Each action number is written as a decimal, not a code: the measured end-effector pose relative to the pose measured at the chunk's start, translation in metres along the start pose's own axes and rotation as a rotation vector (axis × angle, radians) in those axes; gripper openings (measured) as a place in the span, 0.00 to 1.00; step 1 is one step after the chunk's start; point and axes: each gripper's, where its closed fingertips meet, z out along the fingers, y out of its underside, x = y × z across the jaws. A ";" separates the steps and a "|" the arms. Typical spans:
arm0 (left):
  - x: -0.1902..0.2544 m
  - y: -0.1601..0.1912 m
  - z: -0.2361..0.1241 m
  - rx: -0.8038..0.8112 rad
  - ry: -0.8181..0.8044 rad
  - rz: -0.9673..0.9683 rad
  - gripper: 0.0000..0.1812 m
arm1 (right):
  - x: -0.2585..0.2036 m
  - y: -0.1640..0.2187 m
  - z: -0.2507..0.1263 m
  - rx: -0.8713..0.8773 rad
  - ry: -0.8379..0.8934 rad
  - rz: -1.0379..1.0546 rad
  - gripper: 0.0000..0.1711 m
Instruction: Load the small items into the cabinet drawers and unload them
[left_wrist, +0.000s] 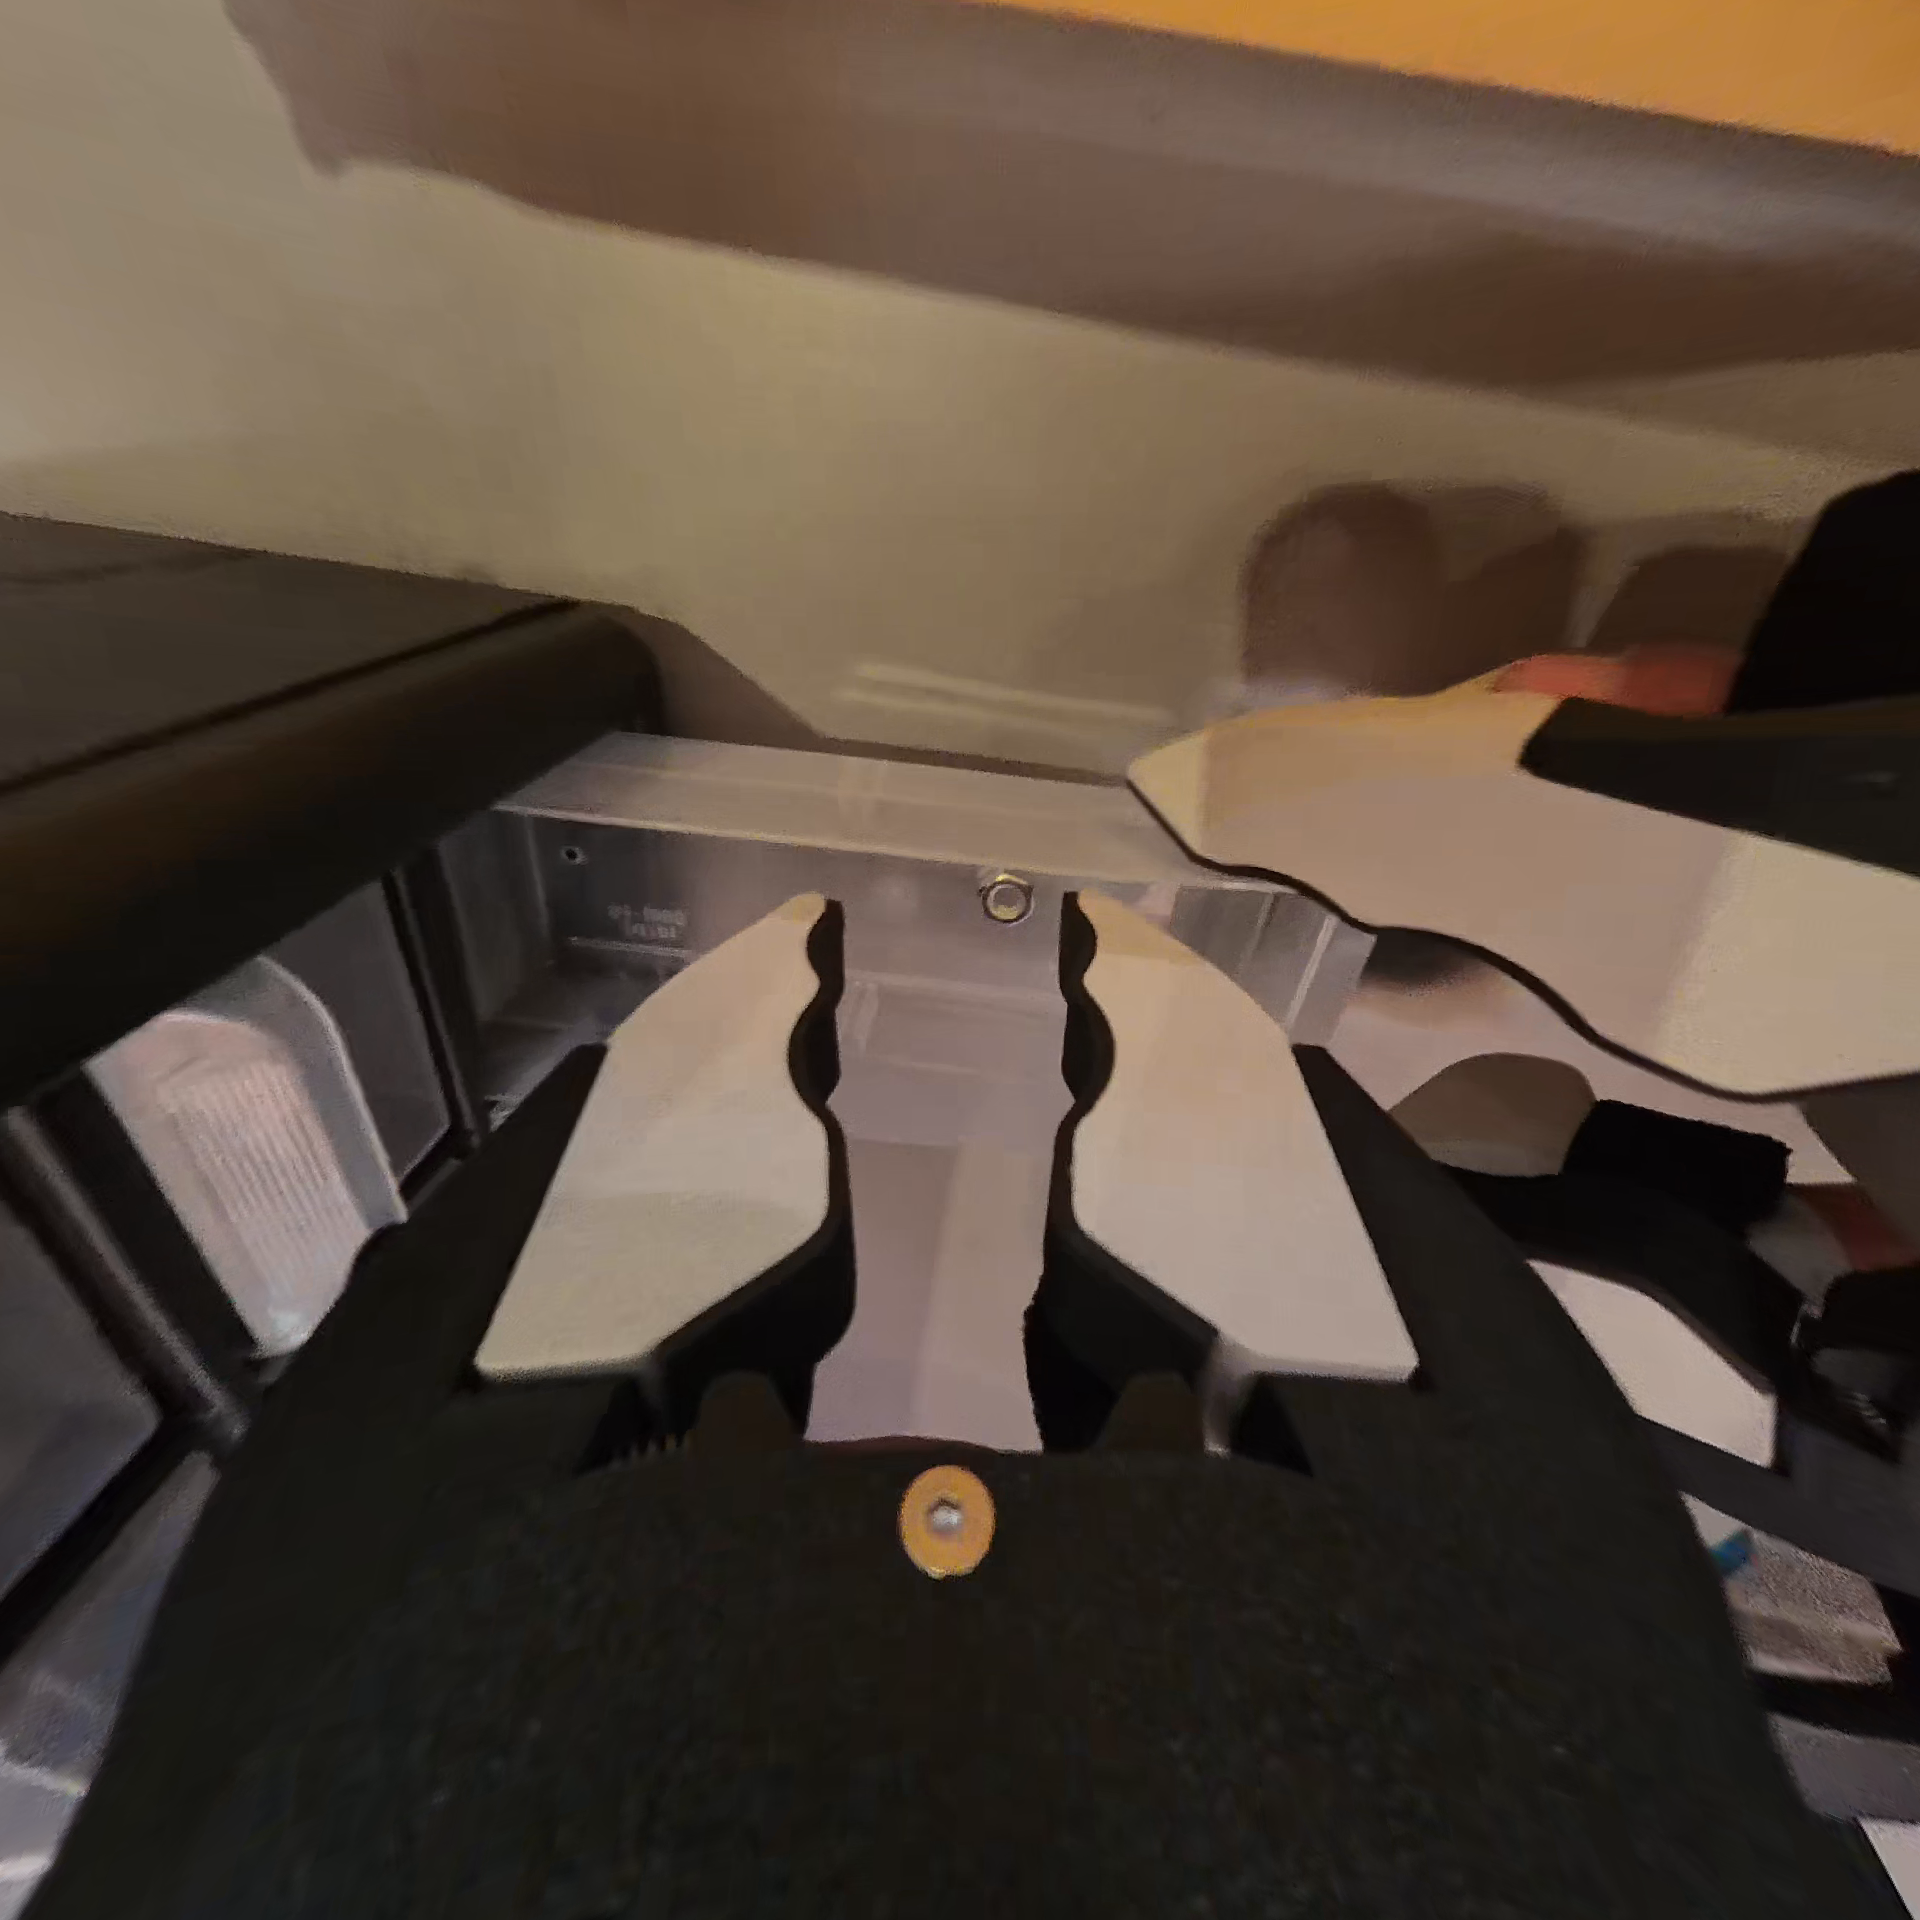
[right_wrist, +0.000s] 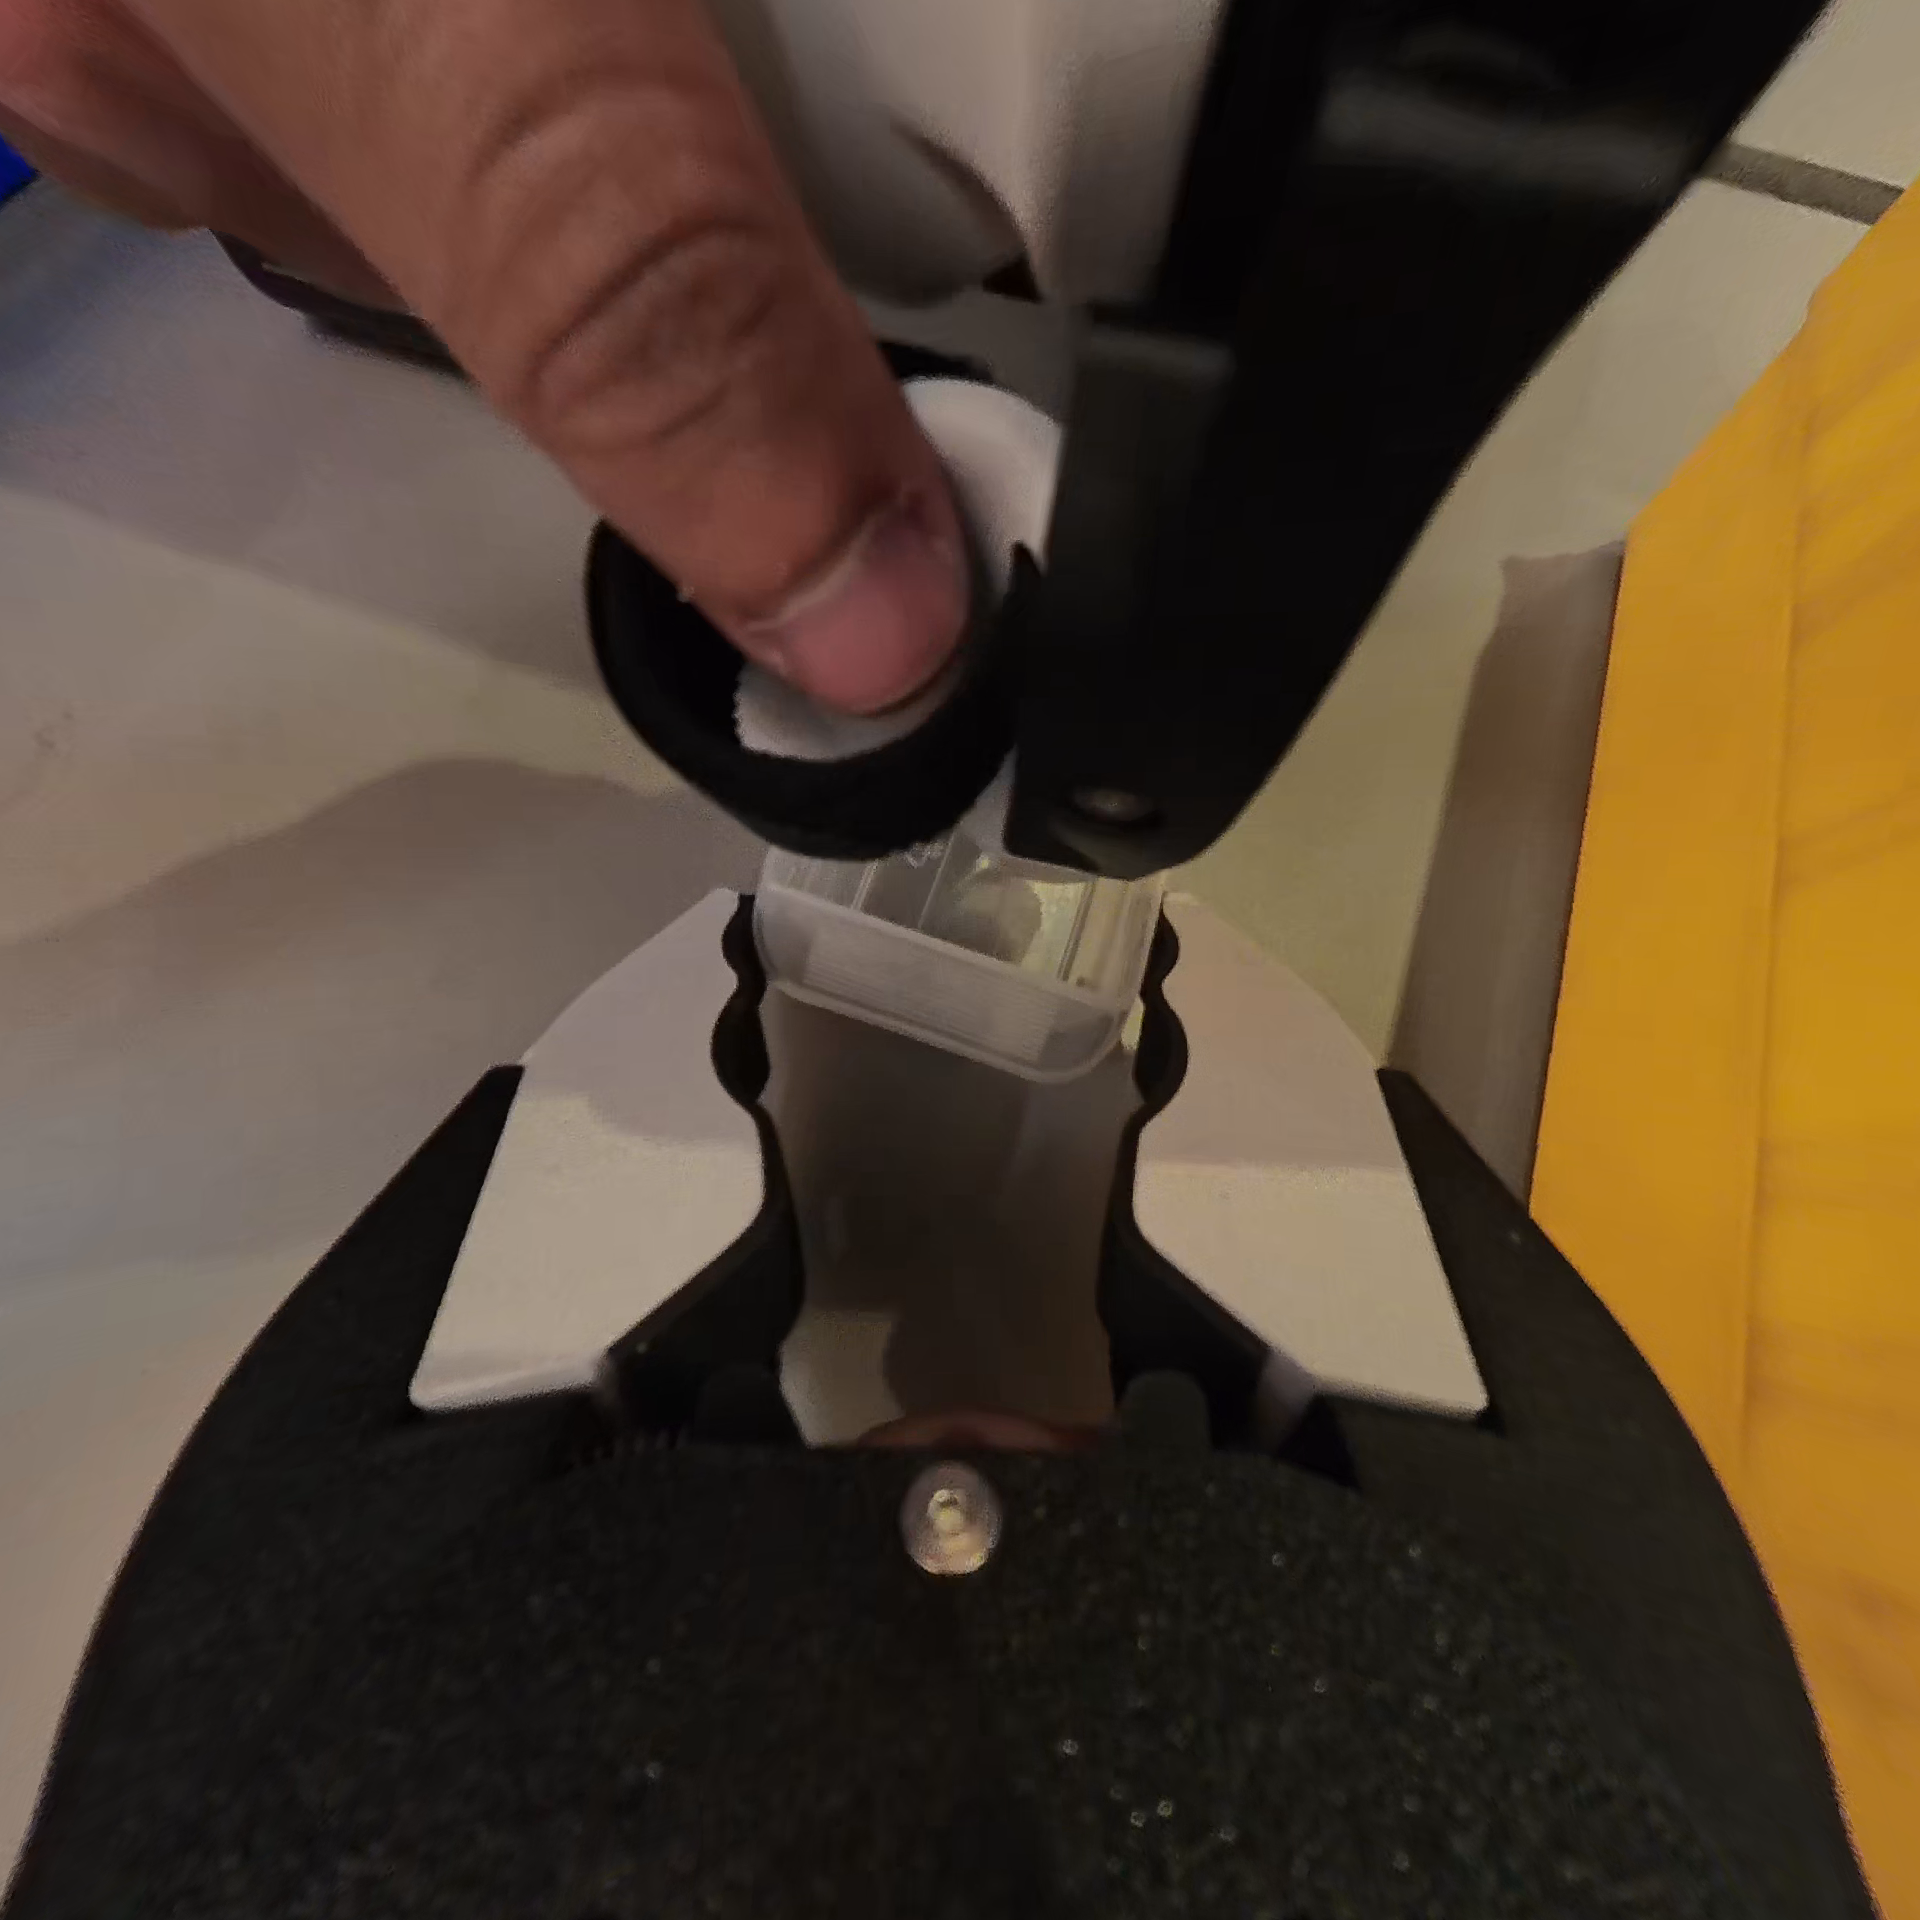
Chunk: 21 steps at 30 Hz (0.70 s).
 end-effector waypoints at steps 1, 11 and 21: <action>0.000 0.001 0.002 -0.016 0.008 0.001 0.22 | 0.000 0.000 0.000 0.000 0.002 -0.002 0.40; -0.002 -0.004 0.009 -0.025 0.029 0.004 0.06 | 0.001 0.002 0.001 -0.018 0.011 -0.017 0.40; -0.001 -0.001 -0.007 0.163 0.028 0.038 0.06 | 0.002 0.003 -0.001 -0.016 0.005 -0.024 0.40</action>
